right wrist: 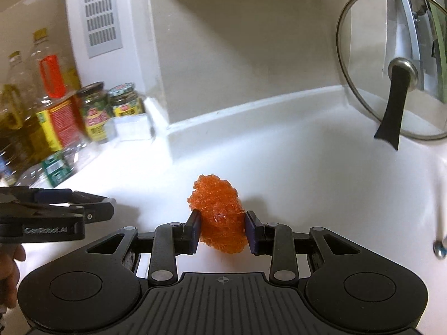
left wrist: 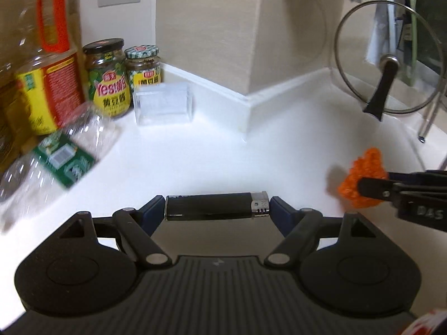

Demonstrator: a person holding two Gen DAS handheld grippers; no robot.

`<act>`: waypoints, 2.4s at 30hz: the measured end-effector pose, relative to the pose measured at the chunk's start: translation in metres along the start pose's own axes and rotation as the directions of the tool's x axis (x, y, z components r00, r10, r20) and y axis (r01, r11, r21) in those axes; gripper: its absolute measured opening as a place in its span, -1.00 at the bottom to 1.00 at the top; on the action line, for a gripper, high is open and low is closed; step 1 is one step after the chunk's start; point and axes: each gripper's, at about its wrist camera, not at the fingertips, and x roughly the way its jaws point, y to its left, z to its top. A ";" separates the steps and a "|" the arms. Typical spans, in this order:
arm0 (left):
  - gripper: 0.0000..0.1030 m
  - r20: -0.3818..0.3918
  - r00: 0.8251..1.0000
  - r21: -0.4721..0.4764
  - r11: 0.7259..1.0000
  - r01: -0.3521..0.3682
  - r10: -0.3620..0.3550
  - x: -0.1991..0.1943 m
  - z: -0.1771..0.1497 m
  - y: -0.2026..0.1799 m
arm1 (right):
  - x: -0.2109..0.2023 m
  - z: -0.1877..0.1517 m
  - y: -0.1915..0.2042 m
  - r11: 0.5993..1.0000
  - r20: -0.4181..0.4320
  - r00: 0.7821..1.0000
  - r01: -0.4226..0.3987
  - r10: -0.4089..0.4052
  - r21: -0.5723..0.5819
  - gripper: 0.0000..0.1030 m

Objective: Collect trash
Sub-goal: 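Carry the black lighter and orange mesh bag down over the wastebasket, then open the left tool to drop the black lighter while the right tool holds the mesh bag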

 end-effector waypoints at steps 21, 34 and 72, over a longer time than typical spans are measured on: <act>0.53 -0.072 0.989 0.043 0.990 0.132 -0.129 -0.131 -0.113 -0.043 | -0.125 -0.104 0.033 0.999 -0.083 0.996 -0.031 0.034 0.036 -0.34; 0.53 -0.147 0.967 0.089 0.971 0.223 -0.209 -0.176 -0.176 -0.018 | -0.158 -0.178 0.084 0.996 -0.142 0.990 0.037 -0.025 0.084 -0.34; 0.53 -0.434 0.899 0.006 0.998 0.065 -0.056 -0.097 -0.257 -0.031 | -0.067 -0.219 0.068 0.991 -0.374 0.924 -0.115 0.082 -0.066 -0.34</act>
